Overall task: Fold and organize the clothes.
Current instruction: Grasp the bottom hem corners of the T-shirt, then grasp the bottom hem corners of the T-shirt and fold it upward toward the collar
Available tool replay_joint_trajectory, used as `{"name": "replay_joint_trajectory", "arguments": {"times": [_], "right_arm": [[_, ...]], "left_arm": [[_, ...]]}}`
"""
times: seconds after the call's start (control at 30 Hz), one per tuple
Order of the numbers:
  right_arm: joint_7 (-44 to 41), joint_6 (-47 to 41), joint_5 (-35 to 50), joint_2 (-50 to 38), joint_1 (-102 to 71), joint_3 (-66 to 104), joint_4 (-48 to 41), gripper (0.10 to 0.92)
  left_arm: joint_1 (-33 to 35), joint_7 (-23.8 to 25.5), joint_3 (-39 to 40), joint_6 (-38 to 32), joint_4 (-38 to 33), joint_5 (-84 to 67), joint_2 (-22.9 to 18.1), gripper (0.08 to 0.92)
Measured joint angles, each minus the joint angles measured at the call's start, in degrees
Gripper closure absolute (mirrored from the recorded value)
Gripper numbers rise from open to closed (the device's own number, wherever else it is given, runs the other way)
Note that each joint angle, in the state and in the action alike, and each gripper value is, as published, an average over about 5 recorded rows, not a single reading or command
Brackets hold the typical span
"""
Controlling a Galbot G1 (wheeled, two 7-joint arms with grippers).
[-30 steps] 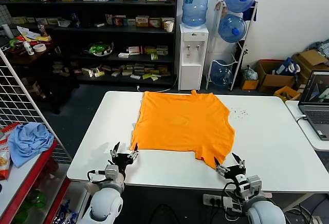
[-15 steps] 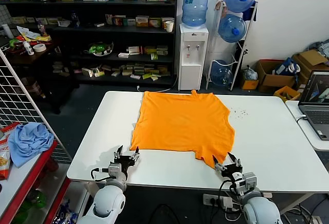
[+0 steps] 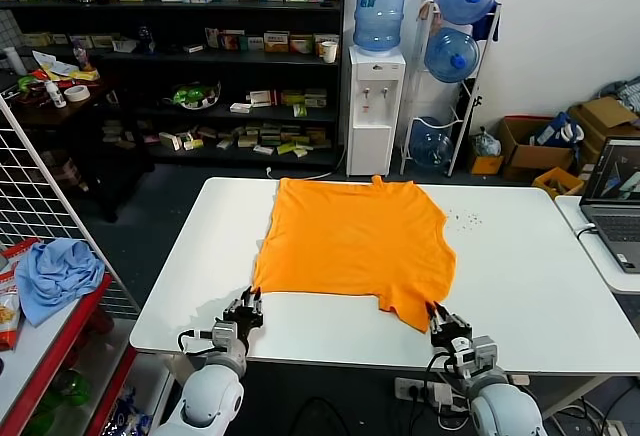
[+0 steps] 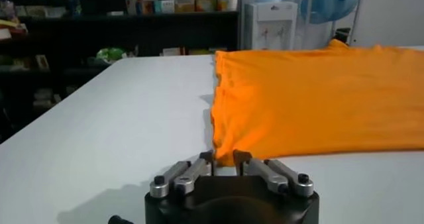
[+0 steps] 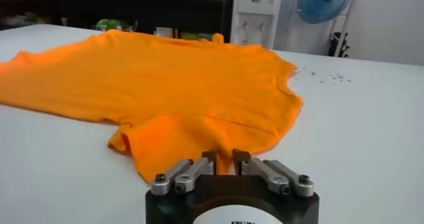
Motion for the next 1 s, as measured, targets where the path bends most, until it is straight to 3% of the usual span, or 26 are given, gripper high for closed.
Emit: {"name": "replay_joint_trajectory", "arguments": {"times": [0.17, 0.53, 1.0], "right_arm": [[0.5, -0.5, -0.7, -0.7, -1.5, 0.4, 2.0, 0.901], [1.8, -0.7, -1.8, -4.4, -8.9, 2.8, 9.8, 0.901], [3.9, 0.7, -2.8, -8.0, -19.5, 4.1, 19.2, 0.901]], "left_arm": [[0.8, 0.4, 0.2, 0.0, -0.8, -0.1, 0.8, 0.904], [5.1, -0.4, -1.0, 0.1, -6.4, -0.3, 4.4, 0.908], [17.1, -2.1, -2.8, -0.9, -18.1, 0.8, 8.8, 0.908]]}}
